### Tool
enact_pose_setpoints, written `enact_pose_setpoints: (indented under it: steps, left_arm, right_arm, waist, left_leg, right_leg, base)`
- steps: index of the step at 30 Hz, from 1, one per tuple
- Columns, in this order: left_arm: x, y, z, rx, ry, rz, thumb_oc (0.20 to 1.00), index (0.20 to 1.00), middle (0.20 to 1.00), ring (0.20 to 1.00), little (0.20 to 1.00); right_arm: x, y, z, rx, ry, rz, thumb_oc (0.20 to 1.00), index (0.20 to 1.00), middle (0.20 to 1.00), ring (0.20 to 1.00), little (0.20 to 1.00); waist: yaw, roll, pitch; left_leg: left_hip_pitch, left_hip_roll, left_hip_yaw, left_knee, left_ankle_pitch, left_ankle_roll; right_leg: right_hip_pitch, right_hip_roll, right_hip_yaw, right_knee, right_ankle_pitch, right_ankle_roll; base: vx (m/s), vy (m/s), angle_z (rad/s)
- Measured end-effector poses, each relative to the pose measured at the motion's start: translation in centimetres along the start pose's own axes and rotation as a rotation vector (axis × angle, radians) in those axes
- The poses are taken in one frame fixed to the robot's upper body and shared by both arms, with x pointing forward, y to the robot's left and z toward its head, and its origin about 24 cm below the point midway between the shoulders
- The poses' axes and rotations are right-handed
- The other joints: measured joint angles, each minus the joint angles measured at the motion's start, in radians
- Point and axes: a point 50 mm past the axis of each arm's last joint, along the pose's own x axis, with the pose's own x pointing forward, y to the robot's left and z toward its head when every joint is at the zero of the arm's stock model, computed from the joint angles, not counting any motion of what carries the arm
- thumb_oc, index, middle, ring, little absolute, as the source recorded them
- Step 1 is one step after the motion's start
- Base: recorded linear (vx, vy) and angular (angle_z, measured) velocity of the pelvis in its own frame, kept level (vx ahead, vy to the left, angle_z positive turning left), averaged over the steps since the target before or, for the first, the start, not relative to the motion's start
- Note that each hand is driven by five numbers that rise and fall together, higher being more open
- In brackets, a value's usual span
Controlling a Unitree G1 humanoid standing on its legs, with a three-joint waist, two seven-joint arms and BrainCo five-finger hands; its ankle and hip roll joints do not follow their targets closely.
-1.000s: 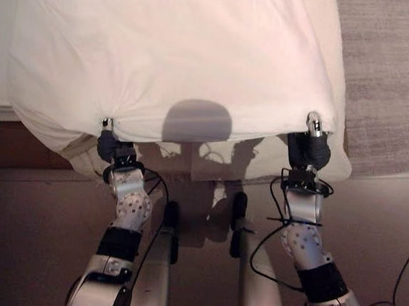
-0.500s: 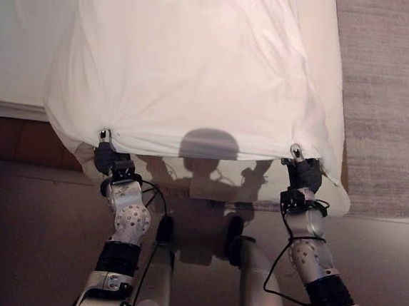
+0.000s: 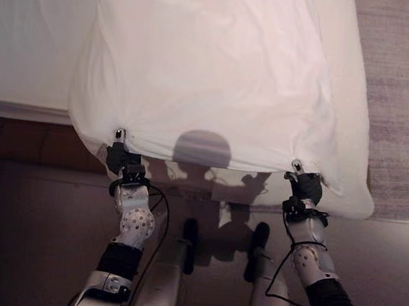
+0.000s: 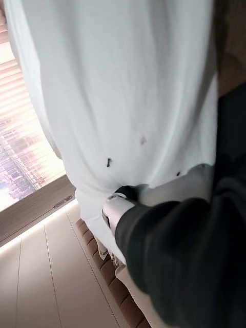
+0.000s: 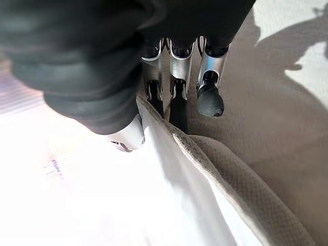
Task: Make the bed
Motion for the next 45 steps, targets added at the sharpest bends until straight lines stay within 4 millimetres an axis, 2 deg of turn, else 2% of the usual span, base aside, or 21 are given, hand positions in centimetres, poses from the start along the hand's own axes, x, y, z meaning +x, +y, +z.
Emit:
enact_pose_setpoints:
  steps: [2, 4, 5, 6, 9, 12, 14, 17, 19, 20, 23, 24, 27, 29, 32, 35, 38, 39, 41, 42, 45]
  left_arm:
    - [-0.6, 0.9, 0.6, 0.006, -0.010, 0.027, 0.200, 0.200, 0.200, 0.200, 0.200]
    - [-0.9, 1.2, 0.3, 0.000, -0.003, 0.044, 0.200, 0.200, 0.200, 0.200, 0.200]
    - [-1.2, 1.6, 0.1, 0.008, 0.017, 0.061, 0.200, 0.200, 0.200, 0.200, 0.200]
    - [-1.3, 1.7, 0.1, 0.009, 0.017, 0.063, 0.200, 0.200, 0.200, 0.200, 0.200]
    - [-1.3, 1.9, 0.4, 0.019, 0.016, 0.067, 0.200, 0.200, 0.200, 0.200, 0.200]
    - [-1.5, 2.3, 0.3, 0.022, 0.022, 0.080, 0.200, 0.200, 0.200, 0.200, 0.200]
    - [-1.8, 2.6, 0.2, 0.026, 0.038, 0.089, 0.200, 0.200, 0.200, 0.200, 0.200]
    - [-1.6, 1.7, -0.7, 0.002, 0.068, 0.070, 0.200, 0.200, 0.200, 0.200, 0.200]
    - [-1.7, 1.9, -0.6, 0.000, 0.065, 0.076, 0.200, 0.200, 0.200, 0.200, 0.200]
    - [-1.5, 1.6, -0.6, -0.006, 0.060, 0.068, 0.200, 0.200, 0.200, 0.200, 0.200]
    - [-0.7, 0.7, -0.4, -0.009, 0.046, 0.030, 0.200, 0.200, 0.200, 0.200, 0.200]
    - [-0.9, 0.8, -0.5, -0.013, 0.048, 0.039, 0.200, 0.200, 0.200, 0.200, 0.200]
    - [-1.5, 1.0, -1.4, -0.021, 0.078, 0.054, 0.200, 0.200, 0.200, 0.200, 0.200]
    - [-2.0, 0.8, -2.3, -0.031, 0.108, 0.047, 0.200, 0.200, 0.200, 0.200, 0.200]
    - [-2.5, 0.2, -4.0, -0.033, 0.170, 0.023, 0.200, 0.200, 0.200, 0.200, 0.200]
    - [-3.2, 0.2, -4.8, 0.000, 0.229, -0.010, 0.200, 0.200, 0.200, 0.200, 0.200]
    - [-2.7, 0.2, -3.4, 0.031, 0.201, -0.048, 0.200, 0.200, 0.200, 0.200, 0.200]
    - [-2.6, 0.3, -3.3, 0.038, 0.200, -0.050, 0.200, 0.200, 0.200, 0.200, 0.200]
    - [-2.6, 0.7, -2.7, 0.048, 0.181, -0.040, 0.200, 0.200, 0.200, 0.200, 0.200]
    - [-2.4, 1.3, -1.8, 0.070, 0.152, -0.024, 0.200, 0.200, 0.200, 0.200, 0.200]
    - [-2.5, 1.7, -1.5, 0.080, 0.140, -0.006, 0.200, 0.200, 0.200, 0.200, 0.200]
  right_arm:
    - [-0.2, 0.1, -0.2, -0.008, 0.011, 0.025, 0.200, 0.200, 0.200, 0.200, 0.200]
    - [-0.2, 0.2, -0.4, -0.002, 0.023, 0.025, 0.200, 0.200, 0.200, 0.200, 0.200]
    - [-0.3, -0.1, -0.5, -0.009, 0.030, 0.019, 0.200, 0.200, 0.200, 0.200, 0.200]
    - [-0.4, -0.3, -0.6, -0.010, 0.031, 0.014, 0.200, 0.200, 0.200, 0.200, 0.200]
    - [-0.5, -0.2, -0.7, -0.014, 0.034, 0.020, 0.200, 0.200, 0.200, 0.200, 0.200]
    - [-0.5, -0.5, -0.6, -0.026, 0.034, 0.015, 0.200, 0.200, 0.200, 0.200, 0.200]
    - [-0.4, -0.7, -0.4, -0.032, 0.028, 0.011, 0.200, 0.200, 0.200, 0.200, 0.200]
    - [-0.2, -1.4, 0.1, -0.045, 0.014, -0.014, 0.200, 0.200, 0.200, 0.200, 0.200]
    - [-0.1, -1.3, 0.3, -0.043, 0.007, -0.009, 0.200, 0.200, 0.200, 0.200, 0.200]
    - [-0.1, -1.1, 0.5, -0.039, -0.003, -0.003, 0.200, 0.200, 0.200, 0.200, 0.200]
    - [0.1, -0.8, 0.6, -0.032, -0.014, 0.006, 0.200, 0.200, 0.200, 0.200, 0.200]
    - [0.2, -0.8, 0.7, -0.030, -0.015, 0.005, 0.200, 0.200, 0.200, 0.200, 0.200]
    - [0.3, -1.3, 1.0, -0.008, -0.035, -0.034, 0.200, 0.200, 0.200, 0.200, 0.200]
    - [0.4, -1.8, 1.7, -0.017, -0.065, -0.062, 0.200, 0.200, 0.200, 0.200, 0.200]
    - [0.3, -2.9, 2.3, -0.023, -0.089, -0.116, 0.200, 0.200, 0.200, 0.200, 0.200]
    - [-0.7, -4.3, 2.4, -0.042, -0.081, -0.147, 0.200, 0.200, 0.200, 0.200, 0.200]
    - [-0.5, -2.7, 1.6, 0.020, -0.068, -0.108, 0.200, 0.200, 0.200, 0.200, 0.200]
    - [-1.0, -2.9, 1.1, 0.033, -0.051, -0.111, 0.200, 0.200, 0.200, 0.200, 0.200]
    - [-1.5, -2.3, 0.2, 0.055, -0.015, -0.073, 0.200, 0.200, 0.200, 0.200, 0.200]
    - [-1.4, -1.6, 0.0, 0.053, -0.003, -0.035, 0.200, 0.200, 0.200, 0.200, 0.200]
    - [-1.4, -1.5, -0.2, 0.052, 0.010, -0.021, 0.200, 0.200, 0.200, 0.200, 0.200]
  waist:
    - [-0.017, -0.002, -0.006]
    - [-0.026, -0.005, -0.001]
    - [-0.031, -0.008, -0.004]
    - [-0.032, -0.008, -0.003]
    - [-0.021, -0.005, -0.002]
    - [-0.009, 0.000, 0.000]
    - [-0.006, 0.009, -0.001]
    - [0.001, 0.010, 0.002]
    - [-0.007, 0.020, 0.001]
    - [-0.009, 0.021, 0.003]
    - [0.017, -0.010, 0.011]
    - [0.017, -0.009, 0.013]
    - [0.017, 0.002, 0.017]
    - [0.015, 0.033, 0.014]
    - [-0.017, 0.050, 0.017]
    - [-0.034, 0.057, 0.010]
    - [-0.027, 0.068, 0.004]
    - [-0.034, 0.064, 0.001]
    - [-0.018, 0.057, -0.004]
    - [-0.009, 0.054, -0.003]
    - [-0.016, 0.039, 0.004]
  left_leg:
    - [0.016, -0.020, 0.010, -0.076, 0.053, 0.013]
    - [0.040, -0.025, 0.001, -0.105, 0.060, 0.022]
    - [0.071, -0.033, -0.009, -0.110, 0.060, 0.015]
    - [0.081, -0.038, -0.010, -0.110, 0.058, 0.012]
    - [0.108, -0.039, -0.006, -0.122, 0.052, 0.003]
    - [0.112, -0.033, -0.029, -0.124, 0.050, -0.005]
    - [0.109, -0.030, -0.028, -0.100, 0.046, -0.033]
    - [0.034, -0.051, -0.045, 0.037, 0.073, -0.148]
    - [0.022, -0.048, -0.062, 0.072, 0.053, -0.142]
    - [0.008, -0.015, -0.060, 0.097, 0.023, -0.138]
    - [-0.032, 0.076, -0.347, 0.087, -0.003, -0.167]
    - [-0.009, 0.166, -0.398, -0.023, -0.001, -0.167]
    - [0.026, 0.264, -0.293, -0.151, 0.011, -0.176]
    - [0.037, 0.257, -0.256, -0.150, 0.040, -0.144]
    - [0.029, 0.164, -0.232, -0.104, 0.092, -0.237]
    - [0.004, 0.060, -0.158, -0.048, 0.090, -0.152]
    - [-0.037, 0.020, -0.144, 0.000, 0.047, -0.088]
    - [-0.035, -0.004, -0.125, 0.012, 0.037, -0.067]
    - [-0.011, -0.013, -0.141, -0.020, 0.054, -0.044]
    - [0.015, -0.005, -0.139, -0.086, 0.094, -0.038]
    - [0.077, -0.032, -0.138, -0.164, 0.120, -0.029]
  right_leg:
    - [-0.024, 0.095, -0.032, 0.020, -0.068, -0.058]
    - [-0.044, 0.166, 0.031, 0.094, -0.120, -0.023]
    - [-0.022, 0.219, 0.046, 0.100, -0.144, -0.071]
    - [-0.008, 0.237, 0.049, 0.098, -0.147, -0.078]
    - [0.021, 0.252, 0.051, 0.065, -0.127, -0.151]
    - [0.029, 0.259, 0.045, 0.060, -0.124, -0.161]
    - [0.046, 0.261, 0.022, 0.055, -0.128, -0.177]
    - [0.044, 0.214, 0.012, 0.064, -0.135, -0.220]
    - [0.046, 0.204, 0.008, 0.073, -0.138, -0.225]
    - [0.043, 0.194, -0.001, 0.073, -0.144, -0.235]
    - [0.018, 0.203, 0.002, 0.056, -0.129, -0.235]
    - [0.006, 0.210, 0.000, 0.076, -0.132, -0.223]
    - [0.012, 0.177, -0.072, 0.097, -0.142, -0.201]
    - [0.001, 0.155, -0.079, 0.115, -0.143, -0.159]
    - [-0.001, 0.058, -0.092, 0.165, -0.168, -0.080]
    - [0.036, -0.036, -0.019, 0.113, -0.144, -0.004]
    - [0.078, -0.067, -0.002, -0.009, -0.078, -0.010]
    - [0.087, -0.063, -0.011, -0.009, -0.073, -0.032]
    - [0.061, -0.011, -0.009, 0.062, -0.113, -0.014]
    - [0.010, 0.062, -0.010, 0.157, -0.168, -0.036]
    - [-0.008, 0.195, 0.010, 0.130, -0.189, -0.055]
  base:
    - [-0.04, 0.153, -0.15]
    - [-0.02, 0.041, -0.11]
    - [-0.04, 0.004, -0.05]
    - [-0.05, -0.048, 0.09]
    - [-0.01, -0.023, -0.10]
    - [-0.01, -0.152, -0.04]
    - [-0.05, -0.090, 0.28]
    - [-0.02, -0.028, 0.33]
    - [-0.02, 0.023, 0.00]
    - [-0.04, 0.133, 0.09]
    - [-0.02, 0.118, -0.09]
    - [-0.03, 0.379, -0.13]
    - [-0.08, 0.639, -0.01]
    - [-0.06, 0.630, -0.07]
    - [0.04, 0.631, 0.50]
    - [0.07, 0.532, 0.64]
    - [0.08, 0.469, -0.08]
    - [0.00, 0.205, -0.14]
    - [0.01, 0.235, -0.29]
    - [0.02, 0.059, -0.26]
    - [0.01, 0.028, -0.17]
